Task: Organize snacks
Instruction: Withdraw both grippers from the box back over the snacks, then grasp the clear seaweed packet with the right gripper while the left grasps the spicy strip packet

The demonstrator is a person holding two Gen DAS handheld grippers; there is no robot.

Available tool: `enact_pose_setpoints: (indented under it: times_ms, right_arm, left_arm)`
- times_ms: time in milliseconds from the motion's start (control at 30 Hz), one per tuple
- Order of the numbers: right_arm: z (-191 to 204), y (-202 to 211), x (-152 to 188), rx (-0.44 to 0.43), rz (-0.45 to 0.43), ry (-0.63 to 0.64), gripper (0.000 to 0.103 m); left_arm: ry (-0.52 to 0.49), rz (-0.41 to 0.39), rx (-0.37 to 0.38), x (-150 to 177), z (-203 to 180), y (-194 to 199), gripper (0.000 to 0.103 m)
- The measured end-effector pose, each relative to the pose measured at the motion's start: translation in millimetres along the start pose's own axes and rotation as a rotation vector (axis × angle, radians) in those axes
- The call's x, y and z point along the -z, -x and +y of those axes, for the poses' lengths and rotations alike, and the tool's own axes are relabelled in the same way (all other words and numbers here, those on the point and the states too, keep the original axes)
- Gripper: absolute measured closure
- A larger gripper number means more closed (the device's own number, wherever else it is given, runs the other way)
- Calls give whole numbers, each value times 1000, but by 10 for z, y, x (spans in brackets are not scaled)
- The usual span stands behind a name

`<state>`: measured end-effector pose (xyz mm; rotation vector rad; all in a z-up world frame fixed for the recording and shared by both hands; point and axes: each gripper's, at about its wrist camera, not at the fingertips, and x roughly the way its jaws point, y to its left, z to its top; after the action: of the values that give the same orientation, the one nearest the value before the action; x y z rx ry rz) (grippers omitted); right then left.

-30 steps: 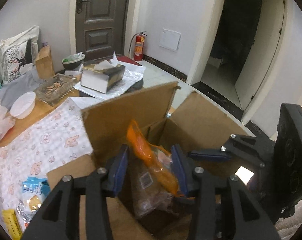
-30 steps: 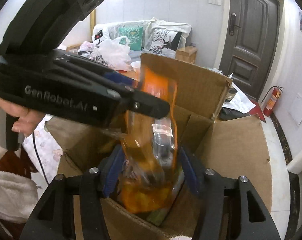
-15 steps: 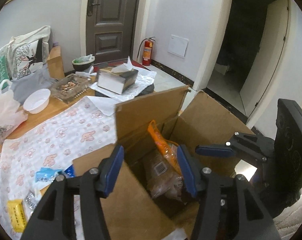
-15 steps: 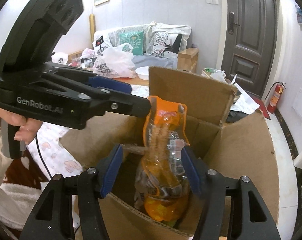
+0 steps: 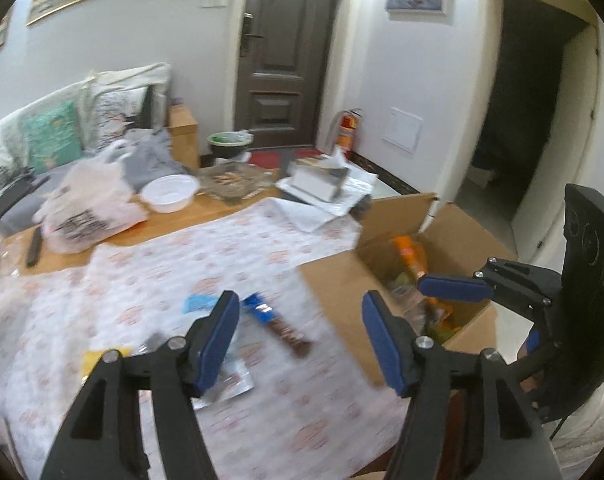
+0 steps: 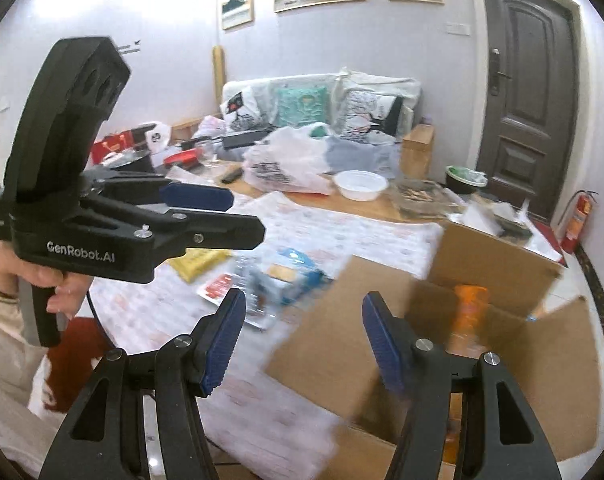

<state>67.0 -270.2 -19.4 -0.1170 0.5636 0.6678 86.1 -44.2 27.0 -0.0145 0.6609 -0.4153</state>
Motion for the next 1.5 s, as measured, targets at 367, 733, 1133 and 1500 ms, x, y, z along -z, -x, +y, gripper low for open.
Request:
enact_pose_setpoints:
  times_ms: [367, 733, 1133, 1500]
  right_arm:
    - [922, -865, -166, -74, 117, 12, 46]
    - [987, -1786, 152, -36, 282, -22, 46]
    - [869, -2279, 263, 54, 304, 16, 72]
    - [886, -1778, 541, 156, 328, -30, 75]
  left_arm:
    - [109, 21, -87, 633, 1038, 332, 41]
    - [224, 115, -28, 1080, 1616, -260, 42]
    - [253, 170, -15, 1170, 1774, -604, 42]
    - [118, 232, 3, 1073, 1474, -785, 28]
